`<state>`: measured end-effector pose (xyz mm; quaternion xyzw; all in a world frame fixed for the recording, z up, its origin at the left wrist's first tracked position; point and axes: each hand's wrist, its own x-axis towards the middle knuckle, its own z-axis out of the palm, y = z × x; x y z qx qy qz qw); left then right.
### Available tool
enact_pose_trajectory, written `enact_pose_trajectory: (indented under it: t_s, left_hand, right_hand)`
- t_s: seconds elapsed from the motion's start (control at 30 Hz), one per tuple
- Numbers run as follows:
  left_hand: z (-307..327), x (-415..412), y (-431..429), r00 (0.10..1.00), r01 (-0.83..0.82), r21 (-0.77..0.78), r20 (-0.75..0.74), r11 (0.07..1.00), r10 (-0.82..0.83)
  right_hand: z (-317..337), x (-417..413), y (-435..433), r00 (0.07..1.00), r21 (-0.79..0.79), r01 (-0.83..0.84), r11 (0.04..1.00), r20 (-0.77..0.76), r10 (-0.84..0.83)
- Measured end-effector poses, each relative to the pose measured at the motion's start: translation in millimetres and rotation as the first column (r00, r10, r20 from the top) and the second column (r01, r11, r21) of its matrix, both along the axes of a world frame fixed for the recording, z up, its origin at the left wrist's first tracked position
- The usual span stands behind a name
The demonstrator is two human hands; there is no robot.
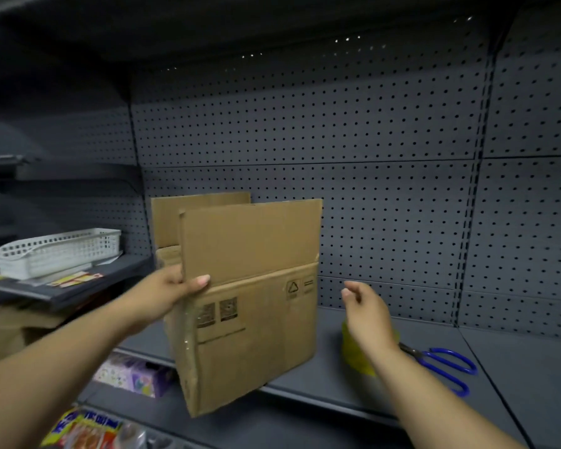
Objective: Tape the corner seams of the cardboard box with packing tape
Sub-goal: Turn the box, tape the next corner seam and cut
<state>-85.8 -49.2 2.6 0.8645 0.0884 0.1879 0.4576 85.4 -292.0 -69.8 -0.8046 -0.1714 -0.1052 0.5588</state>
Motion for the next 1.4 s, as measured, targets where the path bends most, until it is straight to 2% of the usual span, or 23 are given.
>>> enact_pose_trajectory:
  t_s: [0.13,0.23,0.27,0.3,0.37,0.4,0.43,0.53,0.67,0.83,1.0,1.1,1.23,1.4]
  left_hand:
    - [3.2,-26.9,62.5,0.999,0.044,-0.133,0.004,0.99,-0.044]
    - [-1.6,-32.5,94.9,0.999,-0.031,-0.23,0.029,0.973,0.039]
    - [-4.1,-30.9,98.1,0.989,-0.122,-0.232,0.055,0.965,0.138]
    - [-8.8,-26.6,101.0,0.949,-0.289,-0.183,0.07,0.94,0.306]
    - [-13.7,-16.4,93.7,0.777,-0.62,-0.057,0.093,0.783,0.622]
    - [-13.7,-13.2,82.3,0.724,-0.683,-0.046,0.09,0.729,0.684]
    - [-12.2,-10.2,68.6,0.723,-0.685,-0.071,0.064,0.725,0.688]
    - [-9.4,-3.2,39.1,0.821,-0.57,-0.125,-0.043,0.812,0.57]
    - [-4.9,5.5,38.2,0.854,-0.518,-0.101,-0.12,0.849,0.507]
    - [-3.2,3.4,65.8,0.865,-0.501,-0.097,-0.053,0.86,0.498]
    - [-13.9,-10.1,119.1,0.945,-0.305,-0.162,0.07,0.938,0.319]
    - [-13.5,-17.5,144.1,0.966,-0.243,-0.167,0.053,0.956,0.255]
    - [-10.8,-22.7,167.1,0.977,-0.15,-0.218,0.118,0.964,0.179]
    - [-11.4,-14.1,173.0,0.973,-0.045,-0.358,0.194,0.933,0.121]
  right_hand:
    - [2.2,-15.8,29.4,0.996,-0.104,-0.093,0.99,0.008,0.094]
    - [-1.8,-28.6,66.4,0.981,-0.218,-0.189,0.957,-0.009,0.191]
    - [-3.0,-33.3,80.4,0.976,-0.234,-0.216,0.948,-0.015,0.218]
    - [-3.6,-39.8,93.7,0.968,-0.235,-0.247,0.94,-0.02,0.25]
    - [-4.9,-53.8,116.4,0.954,-0.188,-0.295,0.937,-0.015,0.298]
    - [-6.0,-62.0,124.3,0.955,-0.154,-0.294,0.943,-0.011,0.296]
    - [-7.9,-69.6,129.7,0.964,-0.135,-0.262,0.955,0.004,0.265]
    - [-18.2,-92.1,141.9,0.976,-0.187,-0.158,0.969,0.118,0.182]
    - [-23.0,-131.9,167.1,0.918,-0.302,-0.197,0.933,0.278,0.284]
    - [-20.2,-151.6,186.6,0.849,-0.407,-0.254,0.877,0.341,0.404]
    - [-1.7,-134.8,190.2,0.905,-0.262,-0.16,0.952,0.345,0.248]
    - [11.5,-127.4,191.0,0.914,-0.263,-0.101,0.959,0.357,0.194]
    - [18.2,-115.1,195.1,0.906,-0.341,0.002,0.94,0.399,0.143]
    - [13.3,-106.4,200.6,0.915,-0.512,0.046,0.858,0.367,0.169]
